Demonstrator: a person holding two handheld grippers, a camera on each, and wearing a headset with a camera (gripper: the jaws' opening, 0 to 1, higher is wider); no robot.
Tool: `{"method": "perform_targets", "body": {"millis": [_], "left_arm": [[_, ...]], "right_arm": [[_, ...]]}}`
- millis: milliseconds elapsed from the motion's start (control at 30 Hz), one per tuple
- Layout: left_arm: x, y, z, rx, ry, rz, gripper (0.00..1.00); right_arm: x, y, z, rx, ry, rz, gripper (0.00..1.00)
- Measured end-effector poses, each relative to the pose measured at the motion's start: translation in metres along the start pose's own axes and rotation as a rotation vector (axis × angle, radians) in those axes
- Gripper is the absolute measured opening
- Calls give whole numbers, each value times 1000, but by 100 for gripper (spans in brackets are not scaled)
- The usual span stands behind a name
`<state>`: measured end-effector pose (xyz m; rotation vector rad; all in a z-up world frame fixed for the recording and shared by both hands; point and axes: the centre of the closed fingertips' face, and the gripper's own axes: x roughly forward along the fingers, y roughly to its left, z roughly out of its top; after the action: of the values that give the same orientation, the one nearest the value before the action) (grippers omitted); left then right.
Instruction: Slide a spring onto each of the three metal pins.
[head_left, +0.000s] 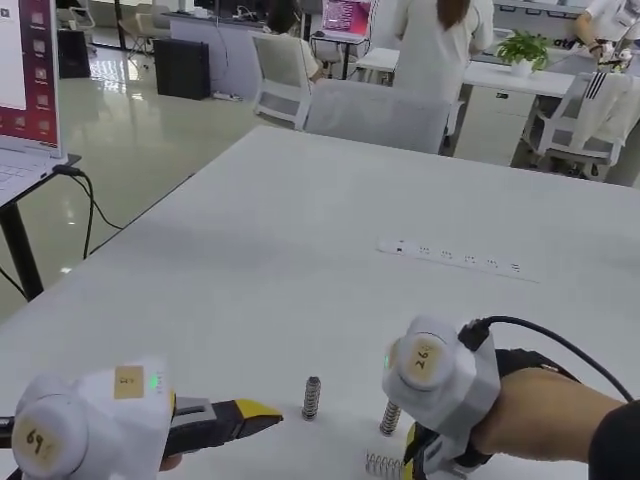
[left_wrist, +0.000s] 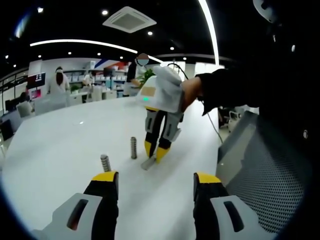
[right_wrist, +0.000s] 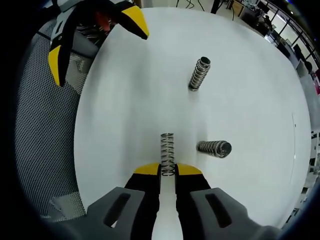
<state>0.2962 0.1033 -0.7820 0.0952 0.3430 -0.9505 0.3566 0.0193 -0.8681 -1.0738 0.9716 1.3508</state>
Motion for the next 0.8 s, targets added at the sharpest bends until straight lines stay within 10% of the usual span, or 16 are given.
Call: {"method": "perform_targets", "body": {"millis": [800], "left_arm": [[4,0,8,43,13,-47,45]], "right_arm": [[-47,22,31,-13,-71,40,8]]}}
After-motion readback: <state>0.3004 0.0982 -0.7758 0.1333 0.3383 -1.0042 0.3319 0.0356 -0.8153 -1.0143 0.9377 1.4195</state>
